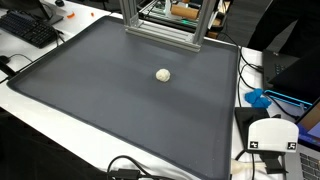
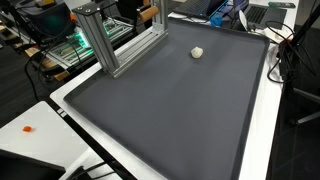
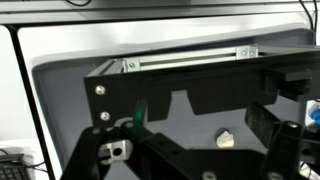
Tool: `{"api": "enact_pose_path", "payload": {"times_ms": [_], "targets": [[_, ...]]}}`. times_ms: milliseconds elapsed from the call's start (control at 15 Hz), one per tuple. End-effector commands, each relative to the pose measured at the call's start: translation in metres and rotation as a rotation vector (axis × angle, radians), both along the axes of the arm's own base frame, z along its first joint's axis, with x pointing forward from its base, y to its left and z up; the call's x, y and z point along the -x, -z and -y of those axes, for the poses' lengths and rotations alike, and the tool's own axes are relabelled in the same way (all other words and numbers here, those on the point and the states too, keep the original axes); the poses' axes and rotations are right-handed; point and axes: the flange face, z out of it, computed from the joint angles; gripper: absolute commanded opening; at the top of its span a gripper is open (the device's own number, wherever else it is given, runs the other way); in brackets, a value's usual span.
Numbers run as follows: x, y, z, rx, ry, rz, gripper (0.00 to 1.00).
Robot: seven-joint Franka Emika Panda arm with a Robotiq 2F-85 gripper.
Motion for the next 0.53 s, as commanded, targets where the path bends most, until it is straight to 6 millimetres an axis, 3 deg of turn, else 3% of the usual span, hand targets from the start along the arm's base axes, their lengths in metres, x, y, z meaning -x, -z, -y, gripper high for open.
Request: {"api": "enact_pose_path", "payload": {"times_ms": [0, 267, 467], "targets": [[-0.007, -0.009, -0.07, -0.001, -0.065, 0.128, 1.0], [-0.014, -0.004, -0.141, 0.021, -0.139, 0.191, 1.0], [-0.005, 0.006, -0.175, 0.046, -0.17, 0.176, 1.0]]}}
